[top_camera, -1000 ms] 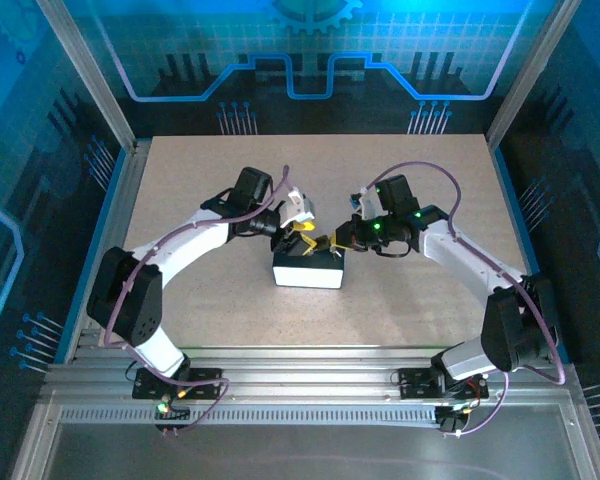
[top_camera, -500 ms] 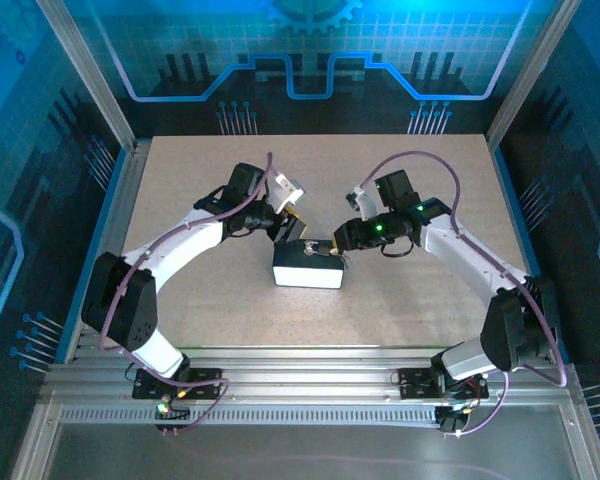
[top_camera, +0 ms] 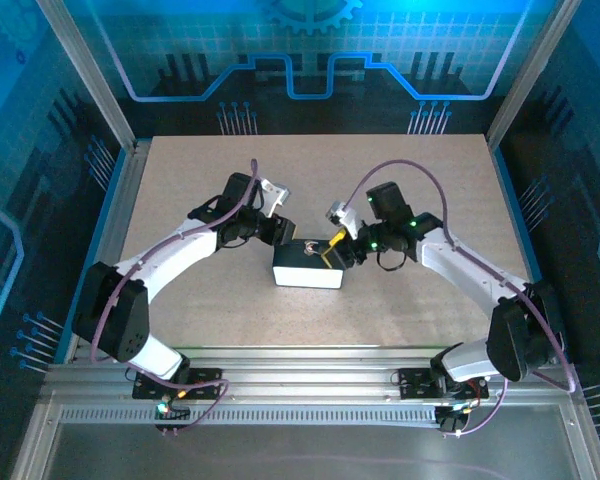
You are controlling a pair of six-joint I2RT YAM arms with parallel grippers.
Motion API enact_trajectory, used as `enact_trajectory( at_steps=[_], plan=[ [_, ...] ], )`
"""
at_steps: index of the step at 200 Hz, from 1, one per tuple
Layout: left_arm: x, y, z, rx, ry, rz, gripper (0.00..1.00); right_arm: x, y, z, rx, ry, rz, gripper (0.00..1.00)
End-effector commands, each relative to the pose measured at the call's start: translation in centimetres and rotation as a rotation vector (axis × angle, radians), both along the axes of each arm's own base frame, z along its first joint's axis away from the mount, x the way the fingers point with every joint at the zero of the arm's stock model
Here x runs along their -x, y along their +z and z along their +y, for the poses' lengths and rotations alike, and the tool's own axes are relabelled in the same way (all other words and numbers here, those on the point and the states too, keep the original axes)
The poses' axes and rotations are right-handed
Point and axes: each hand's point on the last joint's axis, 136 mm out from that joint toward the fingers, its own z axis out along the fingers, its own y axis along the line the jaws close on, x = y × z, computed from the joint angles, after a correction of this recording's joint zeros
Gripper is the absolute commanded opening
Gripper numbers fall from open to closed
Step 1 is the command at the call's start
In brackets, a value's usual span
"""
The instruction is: Unlock the padlock with the key
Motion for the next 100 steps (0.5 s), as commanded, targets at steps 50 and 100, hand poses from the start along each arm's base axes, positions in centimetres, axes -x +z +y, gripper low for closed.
enact_trajectory(
  at_steps=[50, 100],
  plan=[
    [0.7, -0.6, 0.8, 0.008, 0.063, 0.048, 0.46, -1.5, -2.2, 0.2, 0.215, 0.069, -0.271, 0.53],
    [0.8, -0.5, 0.8, 0.011, 0.056, 0.044, 0.46, -2.9, -1.9, -0.6, 0.283, 0.053, -0.383, 0.53]
  ],
)
